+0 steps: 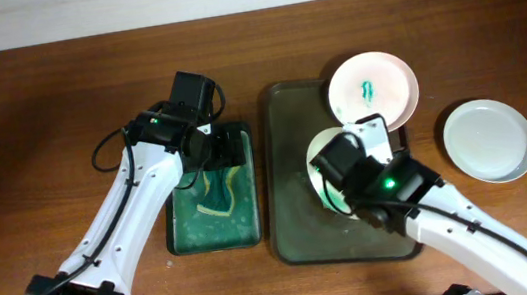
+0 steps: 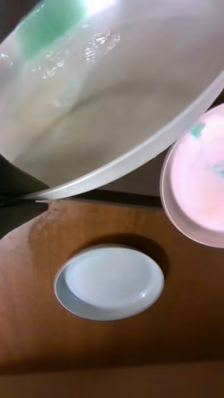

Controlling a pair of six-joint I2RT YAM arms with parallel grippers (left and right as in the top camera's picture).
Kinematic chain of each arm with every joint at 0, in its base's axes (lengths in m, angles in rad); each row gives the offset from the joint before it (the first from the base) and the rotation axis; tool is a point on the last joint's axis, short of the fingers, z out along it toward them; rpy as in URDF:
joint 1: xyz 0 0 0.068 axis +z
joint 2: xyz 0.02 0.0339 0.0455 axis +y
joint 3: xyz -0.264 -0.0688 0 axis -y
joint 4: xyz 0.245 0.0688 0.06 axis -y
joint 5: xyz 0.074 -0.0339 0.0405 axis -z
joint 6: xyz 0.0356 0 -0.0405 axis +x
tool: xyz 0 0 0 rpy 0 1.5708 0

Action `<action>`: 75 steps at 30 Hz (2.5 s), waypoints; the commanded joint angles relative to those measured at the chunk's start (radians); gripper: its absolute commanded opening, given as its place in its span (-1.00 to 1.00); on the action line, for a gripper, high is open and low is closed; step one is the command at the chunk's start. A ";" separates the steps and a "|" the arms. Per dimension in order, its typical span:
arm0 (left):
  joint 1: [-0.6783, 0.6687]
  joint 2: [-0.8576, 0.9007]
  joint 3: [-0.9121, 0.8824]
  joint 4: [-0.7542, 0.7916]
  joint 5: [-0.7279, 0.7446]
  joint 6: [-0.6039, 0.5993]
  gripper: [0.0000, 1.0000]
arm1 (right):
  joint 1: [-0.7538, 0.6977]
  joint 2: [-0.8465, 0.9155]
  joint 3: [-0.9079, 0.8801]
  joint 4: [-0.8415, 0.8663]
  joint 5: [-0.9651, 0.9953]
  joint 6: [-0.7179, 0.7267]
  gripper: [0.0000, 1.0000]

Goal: Clean dirty plates on tray and stack at the side
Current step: 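Return the sponge to the water tray with the left gripper, then lift the plate with the right gripper and stack it on the side plate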

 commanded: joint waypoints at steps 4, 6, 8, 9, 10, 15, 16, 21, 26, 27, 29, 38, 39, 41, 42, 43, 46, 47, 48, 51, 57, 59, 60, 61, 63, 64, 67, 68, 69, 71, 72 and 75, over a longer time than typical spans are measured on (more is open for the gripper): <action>0.004 -0.008 0.011 0.000 0.007 0.002 0.99 | 0.147 -0.018 0.005 0.001 0.335 0.045 -0.92; 0.004 -0.008 0.011 0.000 0.007 0.002 0.99 | 0.177 -0.018 0.024 0.002 0.459 0.045 -0.92; 0.004 -0.008 0.011 0.000 0.007 0.002 0.99 | 0.187 -0.018 0.041 0.002 0.472 0.026 -0.92; 0.004 -0.008 0.011 0.000 0.007 0.002 0.99 | 0.187 -0.018 0.041 0.004 0.472 0.026 -0.92; 0.004 -0.008 0.011 0.000 0.007 0.002 0.99 | 0.187 -0.018 0.041 0.004 0.472 0.026 -0.92; 0.004 -0.008 0.011 0.000 0.007 0.002 0.99 | 0.187 -0.018 0.041 0.004 0.472 0.026 -0.92; 0.004 -0.008 0.011 0.000 0.007 0.002 0.99 | 0.187 -0.018 0.041 0.004 0.472 0.026 -0.92; 0.004 -0.008 0.011 0.000 0.008 0.002 0.99 | 0.187 -0.018 0.041 0.005 0.471 0.026 -0.92; 0.004 -0.008 0.011 0.000 0.007 0.002 0.99 | 0.187 -0.018 0.041 0.005 0.471 0.026 -0.92; 0.004 -0.008 0.011 0.000 0.007 0.002 0.99 | 0.187 -0.018 0.041 0.005 0.471 0.026 -0.92; 0.004 -0.008 0.011 0.000 0.007 0.002 0.99 | 0.186 -0.018 0.041 0.004 0.473 0.013 -0.92; 0.004 -0.008 0.011 0.000 0.007 0.002 0.99 | 0.228 -0.018 0.045 0.090 0.549 -0.123 -0.92; 0.004 -0.008 0.011 0.000 0.007 0.002 0.99 | 0.225 -0.018 0.045 0.106 0.549 -0.109 -0.92; 0.004 -0.008 0.011 0.000 0.007 0.002 0.99 | 0.237 -0.017 0.045 0.124 0.530 -0.184 -0.92; 0.004 -0.008 0.011 0.000 0.007 0.002 0.99 | 0.231 -0.017 0.045 0.141 0.541 -0.184 -0.92; 0.004 -0.008 0.011 0.000 0.007 0.002 0.99 | 0.232 -0.017 0.045 0.149 0.537 -0.184 -0.92; 0.004 -0.008 0.011 0.000 0.007 0.002 0.99 | 0.231 -0.016 0.045 0.149 0.534 -0.184 -0.92; 0.004 -0.008 0.011 0.000 0.007 0.002 0.99 | 0.231 -0.016 0.045 0.149 0.535 -0.184 -0.92; 0.004 -0.008 0.011 0.000 0.007 0.002 0.99 | 0.231 -0.016 0.045 0.150 0.535 -0.184 -0.92; 0.004 -0.008 0.011 0.000 0.007 0.002 0.99 | 0.231 -0.016 0.045 0.149 0.523 -0.184 -0.92; 0.004 -0.008 0.011 0.000 0.007 0.002 0.99 | 0.192 -0.015 0.045 0.148 0.394 -0.035 -0.92; 0.004 -0.008 0.011 0.000 0.007 0.002 0.99 | 0.029 -0.015 0.045 0.149 0.098 0.031 -0.92; 0.004 -0.008 0.011 0.000 0.007 0.002 0.99 | -0.091 -0.016 0.045 0.148 -0.056 0.027 -0.92; 0.004 -0.008 0.011 0.000 0.007 0.002 0.99 | -0.179 -0.016 0.046 0.148 -0.148 -0.005 -0.92; 0.004 -0.008 0.011 0.000 0.007 0.002 0.99 | -0.478 -0.016 0.053 0.160 -0.440 -0.137 -0.92; 0.004 -0.008 0.011 0.000 0.007 0.002 0.99 | -0.581 -0.016 0.053 0.169 -0.536 -0.175 -0.92; 0.004 -0.008 0.011 0.000 0.007 0.002 0.99 | -1.074 0.023 0.052 0.221 -0.882 -0.225 -0.92; 0.004 -0.008 0.011 0.000 0.007 0.002 0.99 | -1.191 0.042 0.052 0.245 -0.911 -0.209 -0.92; 0.004 -0.008 0.011 0.000 0.007 0.002 0.99 | -1.279 0.061 0.052 0.266 -0.911 -0.176 -0.92; 0.004 -0.008 0.011 0.000 0.007 0.002 0.99 | -1.381 0.095 0.052 0.292 -0.909 -0.130 -0.92; 0.004 -0.008 0.011 0.000 0.007 0.002 0.99 | -1.443 0.129 0.052 0.316 -0.900 -0.092 -0.92; 0.004 -0.008 0.011 0.000 0.007 0.002 0.99 | -1.550 0.274 0.052 0.347 -0.890 -0.061 -0.92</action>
